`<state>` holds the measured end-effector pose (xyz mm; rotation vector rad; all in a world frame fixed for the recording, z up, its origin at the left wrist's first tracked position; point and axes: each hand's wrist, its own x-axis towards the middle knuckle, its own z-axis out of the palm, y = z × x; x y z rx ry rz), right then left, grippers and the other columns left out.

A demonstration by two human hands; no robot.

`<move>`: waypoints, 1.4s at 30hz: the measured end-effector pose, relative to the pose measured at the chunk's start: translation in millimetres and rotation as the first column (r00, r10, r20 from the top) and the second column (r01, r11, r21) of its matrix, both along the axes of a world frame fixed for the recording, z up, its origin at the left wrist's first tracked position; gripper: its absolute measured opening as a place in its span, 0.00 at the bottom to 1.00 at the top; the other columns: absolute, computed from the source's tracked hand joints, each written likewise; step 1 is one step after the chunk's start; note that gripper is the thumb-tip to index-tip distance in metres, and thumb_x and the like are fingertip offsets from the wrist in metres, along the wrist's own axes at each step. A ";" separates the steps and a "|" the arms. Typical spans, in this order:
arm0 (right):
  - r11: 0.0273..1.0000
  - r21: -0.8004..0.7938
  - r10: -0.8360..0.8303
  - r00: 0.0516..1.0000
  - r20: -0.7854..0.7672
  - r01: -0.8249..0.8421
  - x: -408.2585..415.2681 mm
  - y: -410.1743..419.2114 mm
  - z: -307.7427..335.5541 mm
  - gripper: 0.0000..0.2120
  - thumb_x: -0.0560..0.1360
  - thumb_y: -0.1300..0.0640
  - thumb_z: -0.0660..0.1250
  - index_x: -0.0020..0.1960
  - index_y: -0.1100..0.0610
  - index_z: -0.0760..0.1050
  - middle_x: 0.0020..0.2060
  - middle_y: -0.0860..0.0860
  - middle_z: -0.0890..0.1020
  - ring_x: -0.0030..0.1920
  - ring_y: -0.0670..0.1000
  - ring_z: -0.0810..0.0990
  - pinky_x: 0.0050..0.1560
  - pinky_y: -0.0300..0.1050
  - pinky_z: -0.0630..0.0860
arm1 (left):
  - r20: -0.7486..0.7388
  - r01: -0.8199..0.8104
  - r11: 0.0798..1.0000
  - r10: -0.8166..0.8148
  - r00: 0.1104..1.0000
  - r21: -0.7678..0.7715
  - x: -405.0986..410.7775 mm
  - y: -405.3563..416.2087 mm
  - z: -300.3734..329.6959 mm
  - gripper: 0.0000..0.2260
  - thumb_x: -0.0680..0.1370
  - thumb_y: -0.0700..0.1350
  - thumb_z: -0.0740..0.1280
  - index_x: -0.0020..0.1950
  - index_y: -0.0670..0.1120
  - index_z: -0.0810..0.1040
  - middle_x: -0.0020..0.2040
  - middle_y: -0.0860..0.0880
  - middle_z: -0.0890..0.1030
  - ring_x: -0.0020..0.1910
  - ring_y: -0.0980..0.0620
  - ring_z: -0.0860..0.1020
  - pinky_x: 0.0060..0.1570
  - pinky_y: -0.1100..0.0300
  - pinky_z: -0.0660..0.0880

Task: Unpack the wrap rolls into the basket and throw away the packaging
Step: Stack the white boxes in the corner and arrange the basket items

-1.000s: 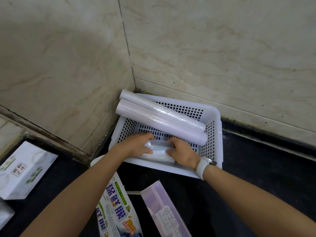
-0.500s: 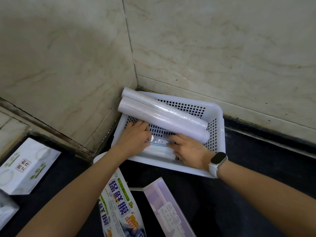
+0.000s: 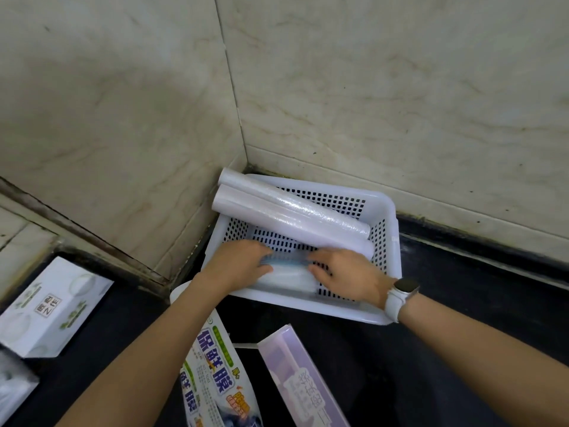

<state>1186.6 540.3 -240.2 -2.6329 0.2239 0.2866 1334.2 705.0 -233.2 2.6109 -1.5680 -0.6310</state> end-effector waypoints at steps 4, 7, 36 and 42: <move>0.990 -0.049 -0.116 0.969 0.218 0.129 -0.6 -7.4 9.9 0.10 0.77 0.54 0.57 0.54 0.55 0.75 0.47 0.53 0.80 0.44 0.52 0.79 0.42 0.44 0.77 | 0.136 0.024 0.933 0.027 0.990 -0.359 -5.0 3.9 11.5 0.06 0.76 0.45 0.65 0.45 0.44 0.80 0.42 0.45 0.83 0.42 0.45 0.80 0.40 0.54 0.73; 0.975 -0.148 -0.123 0.959 0.257 0.165 9.0 -10.4 8.2 0.16 0.76 0.55 0.61 0.62 0.59 0.69 0.57 0.56 0.75 0.55 0.56 0.73 0.54 0.50 0.74 | 0.182 0.034 0.873 0.063 0.981 -0.486 -4.1 0.3 13.3 0.03 0.71 0.39 0.70 0.44 0.41 0.81 0.41 0.42 0.83 0.41 0.42 0.80 0.43 0.50 0.75; 0.946 -0.010 -0.293 0.865 0.408 0.325 35.3 -50.8 38.0 0.25 0.69 0.54 0.70 0.61 0.63 0.67 0.53 0.59 0.72 0.51 0.51 0.66 0.51 0.42 0.64 | 0.307 0.086 0.862 0.083 0.948 -0.499 -0.3 -13.3 9.2 0.02 0.71 0.38 0.70 0.42 0.42 0.81 0.38 0.44 0.82 0.39 0.43 0.79 0.39 0.55 0.73; 0.948 -0.045 -0.278 0.885 0.372 0.316 51.6 -60.2 34.9 0.26 0.68 0.55 0.70 0.63 0.64 0.68 0.55 0.61 0.72 0.55 0.59 0.70 0.57 0.51 0.69 | 0.443 0.033 0.968 0.083 0.893 -0.247 18.5 -53.4 8.1 0.29 0.71 0.37 0.67 0.71 0.45 0.64 0.71 0.43 0.68 0.70 0.44 0.65 0.70 0.37 0.52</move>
